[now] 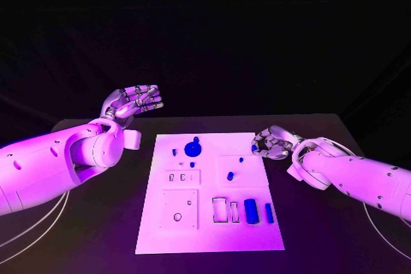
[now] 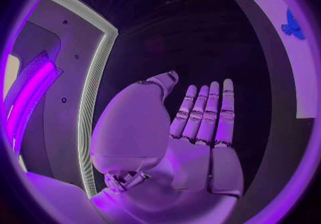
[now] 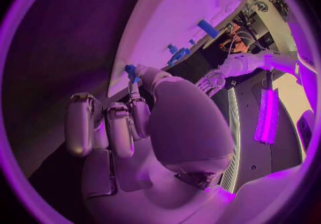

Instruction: Assemble the parts on the task board

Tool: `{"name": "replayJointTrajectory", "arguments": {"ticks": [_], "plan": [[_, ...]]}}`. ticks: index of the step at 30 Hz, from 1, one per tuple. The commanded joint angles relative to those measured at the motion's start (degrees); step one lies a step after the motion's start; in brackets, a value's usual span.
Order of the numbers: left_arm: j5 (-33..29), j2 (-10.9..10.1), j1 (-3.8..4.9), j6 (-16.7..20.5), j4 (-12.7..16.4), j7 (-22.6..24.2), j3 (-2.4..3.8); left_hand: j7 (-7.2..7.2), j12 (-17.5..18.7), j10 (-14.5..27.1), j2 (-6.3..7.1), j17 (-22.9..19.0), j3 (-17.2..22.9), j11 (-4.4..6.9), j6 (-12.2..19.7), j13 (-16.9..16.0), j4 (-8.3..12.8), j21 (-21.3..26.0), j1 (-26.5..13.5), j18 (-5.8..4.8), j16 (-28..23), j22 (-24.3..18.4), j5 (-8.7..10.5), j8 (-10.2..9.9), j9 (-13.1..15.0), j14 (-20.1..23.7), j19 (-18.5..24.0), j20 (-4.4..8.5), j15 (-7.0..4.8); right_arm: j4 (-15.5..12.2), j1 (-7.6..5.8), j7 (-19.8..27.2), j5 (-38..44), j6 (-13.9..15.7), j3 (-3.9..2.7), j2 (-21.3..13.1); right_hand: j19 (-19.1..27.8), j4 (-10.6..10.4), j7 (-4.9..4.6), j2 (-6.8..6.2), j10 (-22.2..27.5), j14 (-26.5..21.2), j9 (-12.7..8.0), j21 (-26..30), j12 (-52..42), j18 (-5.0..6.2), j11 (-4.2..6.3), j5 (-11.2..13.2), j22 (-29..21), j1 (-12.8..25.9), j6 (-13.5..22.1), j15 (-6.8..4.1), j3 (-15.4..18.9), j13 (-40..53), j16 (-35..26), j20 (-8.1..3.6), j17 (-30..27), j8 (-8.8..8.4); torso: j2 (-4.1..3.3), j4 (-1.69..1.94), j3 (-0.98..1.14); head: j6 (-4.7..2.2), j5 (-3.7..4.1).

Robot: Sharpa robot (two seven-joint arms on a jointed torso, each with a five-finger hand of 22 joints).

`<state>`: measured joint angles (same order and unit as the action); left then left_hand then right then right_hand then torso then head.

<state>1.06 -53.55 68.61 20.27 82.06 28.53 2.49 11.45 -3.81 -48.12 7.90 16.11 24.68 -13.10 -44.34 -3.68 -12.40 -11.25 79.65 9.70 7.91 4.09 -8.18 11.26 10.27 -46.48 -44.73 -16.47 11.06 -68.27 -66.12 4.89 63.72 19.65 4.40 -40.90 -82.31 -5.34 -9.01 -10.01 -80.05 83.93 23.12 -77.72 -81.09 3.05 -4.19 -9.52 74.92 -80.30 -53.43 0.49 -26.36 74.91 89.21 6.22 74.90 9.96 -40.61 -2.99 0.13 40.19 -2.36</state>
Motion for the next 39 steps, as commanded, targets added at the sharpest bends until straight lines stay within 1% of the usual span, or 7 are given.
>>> {"name": "replayJointTrajectory", "arguments": {"ticks": [1,16,28,31,34,37,39], "plan": [[-0.2,0.1,0.03,-1.0,0.0,0.3,0.04,2.8,-0.2,0.2,-0.1,0.1,-0.1,0.11,0.3,0.0,0.3,0.4,-0.3,0.09,-0.4,0.0,0.04,0.0,0.1,-0.3,0.0,-0.07,0.05,0.2,0.05,0.2,0.4,-0.2,0.0,0.1,-0.5,0.4,0.08,0.76,-0.6,5.6,-0.1,-0.3,-0.3,0.07,0.09,-0.1,5.4,-0.2,-0.6,-0.49,-1.5,4.3,0.1,-0.19,13.0,0.41,0.01,0.0,0.0,-0.05,-0.09],[-0.2,0.2,0.03,-1.1,0.0,0.3,0.04,2.8,-0.2,0.2,-0.1,0.1,-0.1,0.11,0.3,0.0,0.3,0.4,-0.3,0.09,-0.4,0.0,0.04,0.0,0.1,-0.3,0.0,-0.07,0.05,0.7,0.04,0.1,0.6,0.3,0.0,0.6,-0.9,0.8,0.29,0.86,-1.1,5.7,0.0,-0.8,-0.7,-0.07,0.23,0.1,6.0,1.0,-1.6,-0.6,-3.2,4.8,0.3,-0.3,13.4,1.02,-0.02,-0.02,0.02,-0.02,-0.07],[-0.2,0.2,0.03,-1.0,-0.2,0.3,0.04,2.8,-0.2,0.2,-0.1,0.1,-0.1,0.11,0.3,0.0,0.3,0.4,-0.3,0.09,-0.4,0.0,0.04,0.0,0.1,-0.3,0.0,-0.07,0.05,-0.1,-0.34,-2.7,1.5,7.7,-0.01,0.7,-1.6,0.2,1.12,1.23,-2.0,5.8,0.6,-1.8,-1.4,-0.33,0.91,0.2,6.9,3.5,-3.4,-1.13,-3.6,5.6,0.4,-0.69,13.8,2.68,0.11,-0.04,-0.03,-0.12,-0.05],[-0.2,0.3,0.03,-1.0,-0.3,0.3,0.04,2.8,-0.2,0.2,-0.1,0.1,-0.1,0.11,0.3,0.0,0.3,0.4,-0.3,0.09,-0.4,0.0,0.04,0.0,0.1,-0.3,0.0,-0.07,0.05,-1.0,-0.97,-3.2,1.4,8.5,-0.03,0.5,-1.6,0.2,1.15,1.22,-2.0,5.8,0.7,-1.9,-1.4,-0.36,0.94,0.2,7.0,3.7,-3.4,-1.16,-3.6,5.6,0.4,-0.73,13.8,2.76,0.16,0.01,-0.07,-0.23,0.06],[-0.2,0.3,0.03,-0.9,-0.5,0.3,0.03,2.8,-0.2,0.2,-0.1,0.1,-0.1,0.11,0.3,0.0,0.3,0.4,-0.3,0.09,-0.4,0.0,0.04,0.0,0.1,-0.3,0.0,-0.07,0.05,-3.1,-1.82,-3.6,0.7,8.7,-0.11,0.1,-1.7,0.1,1.23,1.36,-2.0,5.8,0.8,-2.1,-1.3,-0.4,1.01,0.2,7.2,3.8,-3.5,-1.21,-3.6,5.5,0.4,-0.77,13.9,2.88,0.07,0.04,0.01,-0.21,-0.16],[-0.2,0.3,0.03,-0.9,-0.5,0.3,0.03,2.86,-0.1,0.3,-0.1,0.1,-0.1,0.09,0.4,0.0,0.3,0.4,-0.4,0.1,-0.5,0.0,0.05,0.0,0.1,-0.3,0.0,-0.07,0.04,-6.3,-2.87,-4.7,0.2,8.7,-0.23,-0.3,-1.9,0.1,1.25,1.44,-2.0,5.8,0.8,-2.4,-1.3,-0.48,1.04,0.2,7.4,3.9,-3.5,-1.24,-3.7,5.5,0.5,-0.8,14.1,2.93,0.04,-0.02,0.04,-0.1,-0.42],[-0.2,0.3,0.03,-0.9,-0.5,0.3,0.03,2.86,-0.1,0.3,-0.1,0.1,-0.1,0.09,0.4,0.0,0.3,0.4,-0.4,0.1,-0.5,0.0,0.05,0.0,0.1,-0.3,0.0,-0.07,0.04,-8.2,-3.26,-5.5,0.1,8.9,-0.27,-0.4,-1.9,0.0,1.27,1.48,-2.1,5.8,0.8,-2.4,-1.3,-0.49,1.04,0.2,7.4,4.0,-3.5,-1.26,-3.7,5.6,0.5,-0.81,14.1,2.96,0.09,-0.03,-0.04,-0.07,-0.38]]}}
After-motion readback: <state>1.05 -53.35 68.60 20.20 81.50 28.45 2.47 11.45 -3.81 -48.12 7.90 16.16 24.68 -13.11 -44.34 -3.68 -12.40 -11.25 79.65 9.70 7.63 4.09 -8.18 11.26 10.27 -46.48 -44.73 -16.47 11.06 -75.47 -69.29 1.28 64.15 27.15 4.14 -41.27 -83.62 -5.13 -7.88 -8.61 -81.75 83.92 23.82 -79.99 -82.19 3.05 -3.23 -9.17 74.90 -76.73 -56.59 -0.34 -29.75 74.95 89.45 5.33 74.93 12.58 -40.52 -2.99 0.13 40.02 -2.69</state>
